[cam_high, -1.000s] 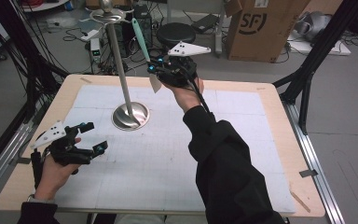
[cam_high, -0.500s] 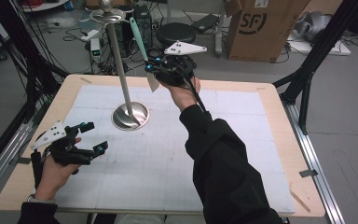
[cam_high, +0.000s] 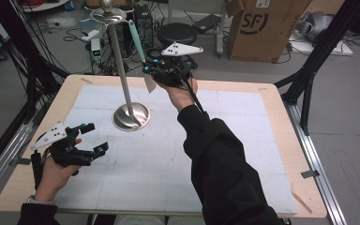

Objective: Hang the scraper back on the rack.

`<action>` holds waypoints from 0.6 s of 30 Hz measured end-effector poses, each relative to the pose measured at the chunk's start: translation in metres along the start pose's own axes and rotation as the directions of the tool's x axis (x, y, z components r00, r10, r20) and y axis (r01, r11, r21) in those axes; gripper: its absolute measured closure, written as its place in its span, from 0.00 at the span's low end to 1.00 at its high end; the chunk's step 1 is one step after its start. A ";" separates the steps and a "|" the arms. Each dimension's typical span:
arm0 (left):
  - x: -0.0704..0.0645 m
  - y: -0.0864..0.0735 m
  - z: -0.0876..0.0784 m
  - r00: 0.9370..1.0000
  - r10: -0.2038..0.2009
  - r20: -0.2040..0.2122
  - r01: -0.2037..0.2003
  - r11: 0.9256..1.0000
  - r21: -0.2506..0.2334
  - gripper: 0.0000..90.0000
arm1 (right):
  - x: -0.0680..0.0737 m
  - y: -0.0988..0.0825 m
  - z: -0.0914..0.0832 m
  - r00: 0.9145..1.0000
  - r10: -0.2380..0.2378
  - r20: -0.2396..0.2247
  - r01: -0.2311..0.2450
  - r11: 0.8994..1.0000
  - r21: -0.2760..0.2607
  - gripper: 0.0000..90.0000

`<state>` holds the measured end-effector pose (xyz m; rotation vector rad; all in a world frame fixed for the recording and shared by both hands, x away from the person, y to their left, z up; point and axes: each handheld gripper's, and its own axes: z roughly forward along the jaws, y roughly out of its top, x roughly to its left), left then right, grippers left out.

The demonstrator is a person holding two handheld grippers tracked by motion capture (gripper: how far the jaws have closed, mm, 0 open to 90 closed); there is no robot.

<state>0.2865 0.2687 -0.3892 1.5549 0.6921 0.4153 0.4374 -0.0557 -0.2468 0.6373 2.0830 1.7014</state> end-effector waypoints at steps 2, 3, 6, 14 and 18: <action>0.000 0.000 0.000 1.000 -0.001 0.000 0.001 1.000 -0.001 0.03 | 0.000 0.000 0.001 1.000 0.000 0.003 0.000 1.000 -0.001 0.89; 0.000 0.000 -0.001 1.000 0.000 0.000 0.000 1.000 -0.001 0.03 | 0.000 -0.001 0.002 1.000 -0.001 0.002 0.001 1.000 -0.004 0.89; 0.000 0.000 0.000 1.000 0.000 0.000 0.000 1.000 -0.003 0.03 | 0.001 -0.002 0.004 1.000 -0.008 0.011 0.008 1.000 -0.011 0.87; 0.003 0.000 0.002 1.000 0.002 0.007 -0.002 1.000 -0.017 0.03 | 0.005 -0.005 -0.003 1.000 0.004 -0.018 -0.004 1.000 0.013 0.68; 0.003 0.000 0.003 1.000 0.001 0.004 -0.001 1.000 -0.010 0.03 | 0.009 -0.012 -0.016 1.000 0.011 -0.028 -0.010 1.000 0.016 0.54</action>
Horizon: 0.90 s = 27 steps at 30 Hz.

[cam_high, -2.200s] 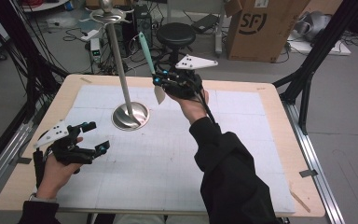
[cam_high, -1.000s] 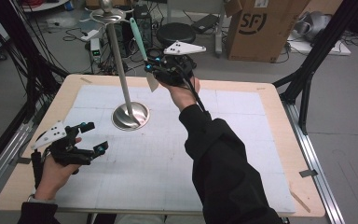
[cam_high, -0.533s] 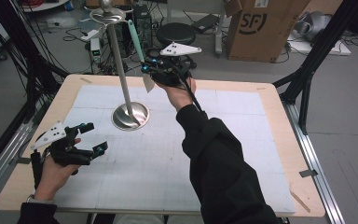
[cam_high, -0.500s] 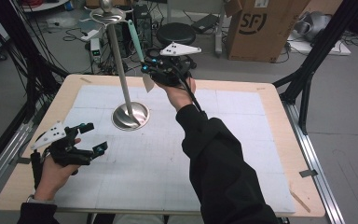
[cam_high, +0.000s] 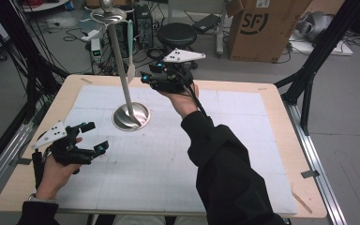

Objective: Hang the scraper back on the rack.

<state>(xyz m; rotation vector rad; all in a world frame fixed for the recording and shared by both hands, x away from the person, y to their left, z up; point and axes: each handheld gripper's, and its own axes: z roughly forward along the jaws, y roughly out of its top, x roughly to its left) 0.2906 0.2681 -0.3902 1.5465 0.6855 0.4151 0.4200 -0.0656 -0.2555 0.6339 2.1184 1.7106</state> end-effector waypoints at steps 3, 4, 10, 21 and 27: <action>-0.002 0.001 0.000 1.000 0.011 0.003 -0.011 1.000 -0.008 0.03 | 0.000 -0.010 -0.009 1.000 -0.006 -0.017 0.007 1.000 0.022 0.44; -0.003 0.001 0.000 1.000 0.012 0.005 -0.012 1.000 -0.009 0.03 | 0.001 -0.014 -0.012 1.000 -0.020 -0.016 0.020 0.999 0.039 0.42; -0.004 0.000 0.003 1.000 0.013 0.004 -0.013 1.000 -0.001 0.03 | -0.004 -0.047 -0.037 0.998 -0.009 -0.061 0.014 0.997 0.081 0.23; 0.000 -0.004 0.012 1.000 0.007 -0.011 -0.007 1.000 0.009 0.03 | -0.019 -0.098 -0.090 0.999 0.053 0.004 -0.053 0.996 0.076 0.00; 0.001 -0.009 0.015 0.999 0.010 -0.031 -0.009 1.000 0.030 0.03 | -0.025 -0.123 -0.120 0.997 0.067 0.038 -0.069 0.995 0.068 0.00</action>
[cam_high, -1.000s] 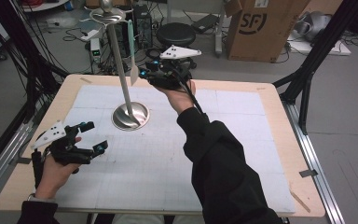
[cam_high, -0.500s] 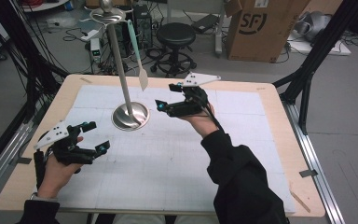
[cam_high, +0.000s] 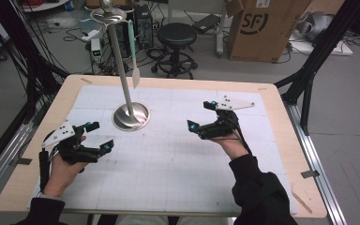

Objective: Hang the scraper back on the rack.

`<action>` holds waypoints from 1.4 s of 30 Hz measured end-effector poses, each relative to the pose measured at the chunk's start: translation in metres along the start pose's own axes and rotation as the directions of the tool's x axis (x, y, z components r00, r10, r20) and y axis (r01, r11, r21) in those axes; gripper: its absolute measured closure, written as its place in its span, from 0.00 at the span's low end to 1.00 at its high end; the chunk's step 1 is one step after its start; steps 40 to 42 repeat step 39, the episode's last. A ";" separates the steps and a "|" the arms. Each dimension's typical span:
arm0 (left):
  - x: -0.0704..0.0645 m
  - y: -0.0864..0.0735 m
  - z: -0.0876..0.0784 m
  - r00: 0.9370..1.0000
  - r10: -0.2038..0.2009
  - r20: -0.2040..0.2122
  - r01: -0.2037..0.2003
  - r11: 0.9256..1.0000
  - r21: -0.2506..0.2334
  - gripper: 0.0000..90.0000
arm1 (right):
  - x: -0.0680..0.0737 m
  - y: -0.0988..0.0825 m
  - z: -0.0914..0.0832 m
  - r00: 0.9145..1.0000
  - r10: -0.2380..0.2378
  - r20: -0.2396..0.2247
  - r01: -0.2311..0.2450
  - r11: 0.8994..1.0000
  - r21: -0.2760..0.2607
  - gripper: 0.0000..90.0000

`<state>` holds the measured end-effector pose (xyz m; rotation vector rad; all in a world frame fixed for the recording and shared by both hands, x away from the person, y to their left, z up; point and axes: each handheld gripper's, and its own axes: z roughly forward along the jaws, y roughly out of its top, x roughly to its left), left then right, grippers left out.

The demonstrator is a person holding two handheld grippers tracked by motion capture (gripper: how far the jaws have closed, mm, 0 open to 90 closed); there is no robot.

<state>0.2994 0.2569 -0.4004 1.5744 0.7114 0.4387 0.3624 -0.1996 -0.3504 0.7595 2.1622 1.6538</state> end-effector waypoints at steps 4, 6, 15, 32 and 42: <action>0.000 -0.002 0.001 1.000 0.009 -0.014 -0.009 1.000 0.020 0.03 | -0.006 -0.019 -0.017 1.000 0.009 0.016 -0.009 1.000 0.003 0.00; 0.000 -0.004 0.001 1.000 0.011 -0.021 -0.011 1.000 0.018 0.03 | -0.010 -0.028 -0.024 0.999 0.014 0.032 -0.014 1.000 0.003 0.00; 0.003 -0.009 0.000 0.999 0.005 -0.046 -0.004 0.999 0.035 0.03 | -0.023 -0.055 -0.057 0.994 0.059 0.087 -0.057 0.998 -0.020 0.00; 0.013 -0.017 0.000 0.996 -0.011 -0.091 0.017 0.998 0.066 0.03 | -0.042 -0.117 -0.097 0.966 0.173 0.195 -0.180 0.984 0.020 0.00; 0.022 -0.024 -0.001 0.989 -0.015 -0.144 0.028 0.996 0.089 0.03 | -0.050 -0.129 -0.111 0.945 0.208 0.250 -0.214 0.977 -0.003 0.00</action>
